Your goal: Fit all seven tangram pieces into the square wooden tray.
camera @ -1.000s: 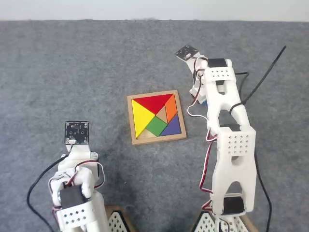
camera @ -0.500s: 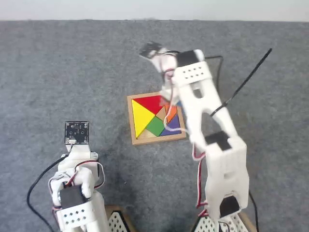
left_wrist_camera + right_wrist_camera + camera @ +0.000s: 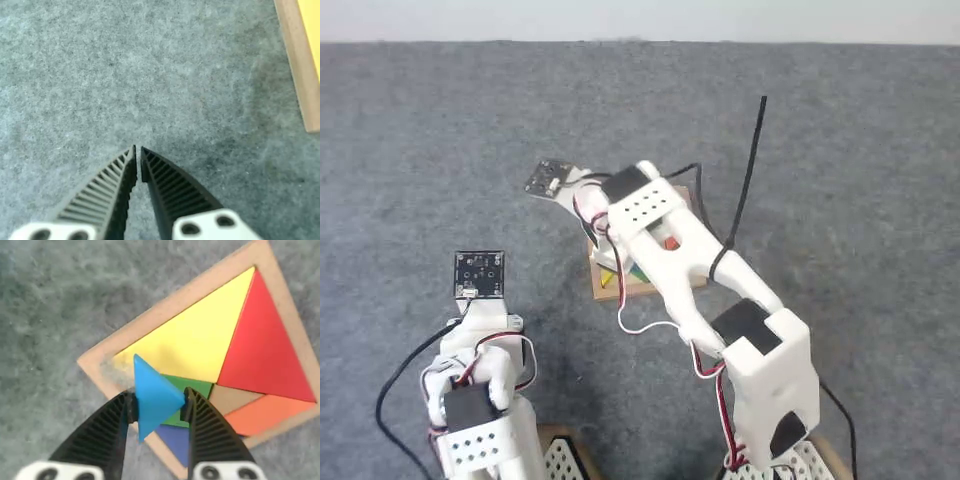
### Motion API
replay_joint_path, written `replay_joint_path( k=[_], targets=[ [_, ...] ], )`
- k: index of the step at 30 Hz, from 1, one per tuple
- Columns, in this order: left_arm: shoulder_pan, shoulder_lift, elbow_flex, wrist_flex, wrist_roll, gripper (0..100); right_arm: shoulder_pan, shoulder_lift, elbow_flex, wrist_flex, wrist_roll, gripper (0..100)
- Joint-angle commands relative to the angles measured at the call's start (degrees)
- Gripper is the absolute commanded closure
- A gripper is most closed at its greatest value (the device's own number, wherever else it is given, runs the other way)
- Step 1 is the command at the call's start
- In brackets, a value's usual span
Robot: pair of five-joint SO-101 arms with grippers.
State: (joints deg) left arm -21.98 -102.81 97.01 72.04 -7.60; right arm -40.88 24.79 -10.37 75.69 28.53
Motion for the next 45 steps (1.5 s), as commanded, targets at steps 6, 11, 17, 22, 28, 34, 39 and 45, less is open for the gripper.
replay_joint_path(
  k=[6,11,17,22,28,34,39,45],
  targets=[
    [-0.2,-1.1,-0.5,0.3,-0.5,98,-2.9,-3.9,5.7,-8.4,12.0,93.4],
    [-0.2,-1.1,-0.5,0.3,-0.5,98,-2.9,-3.9,8.0,-8.0,17.0,93.4],
    [-0.2,-1.1,-0.5,0.3,-0.5,98,-2.9,-3.8,8.7,-8.1,17.3,93.2],
    [-0.2,-1.1,-0.5,0.3,-0.5,98,-2.2,-3.7,8.8,-8.0,18.0,93.0],
    [-0.2,-1.1,-0.5,0.3,-0.5,98,0.3,-3.7,8.8,-8.0,19.4,92.9],
    [-0.2,-1.1,-0.5,0.3,-0.5,98,0.2,-3.7,8.9,-8.0,20.8,92.8],
    [-0.2,-1.1,-0.5,0.3,-0.5,98,-0.4,-3.7,8.9,-6.9,21.0,92.8],
    [-0.2,-1.1,-0.5,0.3,-0.5,98,-1.1,-3.9,8.6,-5.6,21.0,82.2]
  ],
)
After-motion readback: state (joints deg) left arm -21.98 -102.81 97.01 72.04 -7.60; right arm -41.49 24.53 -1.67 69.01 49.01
